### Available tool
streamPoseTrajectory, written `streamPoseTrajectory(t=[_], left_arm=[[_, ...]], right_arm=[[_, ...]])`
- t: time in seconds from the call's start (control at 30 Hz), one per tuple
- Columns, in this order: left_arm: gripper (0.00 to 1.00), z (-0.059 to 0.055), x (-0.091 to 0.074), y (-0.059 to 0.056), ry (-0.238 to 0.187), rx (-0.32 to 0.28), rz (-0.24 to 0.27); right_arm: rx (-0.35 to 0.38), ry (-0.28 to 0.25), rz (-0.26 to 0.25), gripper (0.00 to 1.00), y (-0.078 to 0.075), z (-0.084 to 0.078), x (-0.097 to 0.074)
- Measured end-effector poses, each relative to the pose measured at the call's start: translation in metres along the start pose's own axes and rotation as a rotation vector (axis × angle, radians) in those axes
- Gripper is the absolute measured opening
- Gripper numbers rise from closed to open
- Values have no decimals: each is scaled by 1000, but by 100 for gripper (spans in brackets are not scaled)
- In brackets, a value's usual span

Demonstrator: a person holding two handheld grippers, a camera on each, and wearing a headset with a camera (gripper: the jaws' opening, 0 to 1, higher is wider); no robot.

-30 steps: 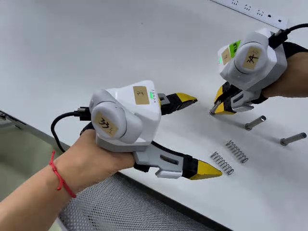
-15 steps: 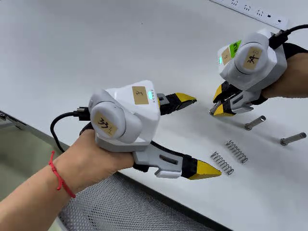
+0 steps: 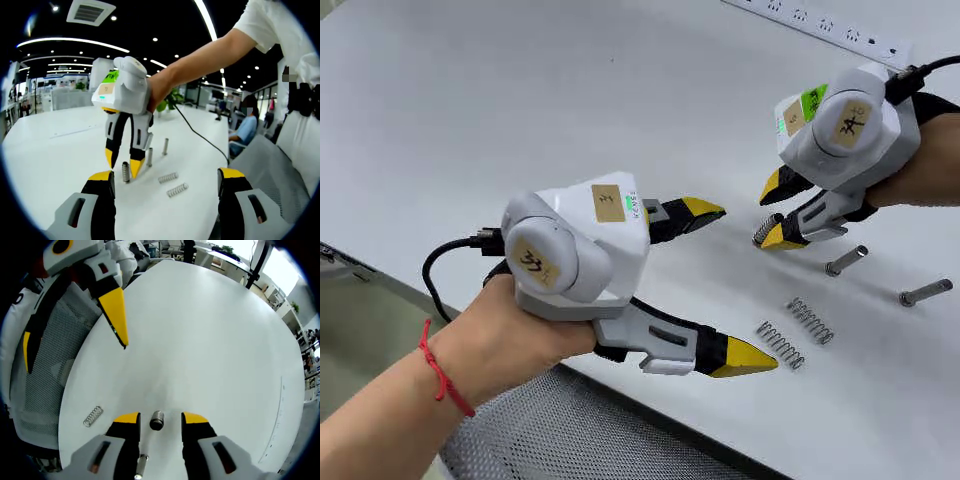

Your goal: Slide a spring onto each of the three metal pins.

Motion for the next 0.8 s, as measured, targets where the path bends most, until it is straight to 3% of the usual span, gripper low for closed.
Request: streamPoseTrajectory(t=[0.8], left_arm=[[85,6,-4,-1,37,27,1]], right_arm=[[36,-123,-69,52,-2,-2,-32]])
Point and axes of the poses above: the centre of the closed fingertips' face, and the gripper's own axes: x roughly forward along the fingers, y roughly to its left, z roughly out of its top, the point moved 9 cm from there along -x, roughly backward along the fingers, and after that the axes turned 8 degrees about y, right-handed, at the moved point
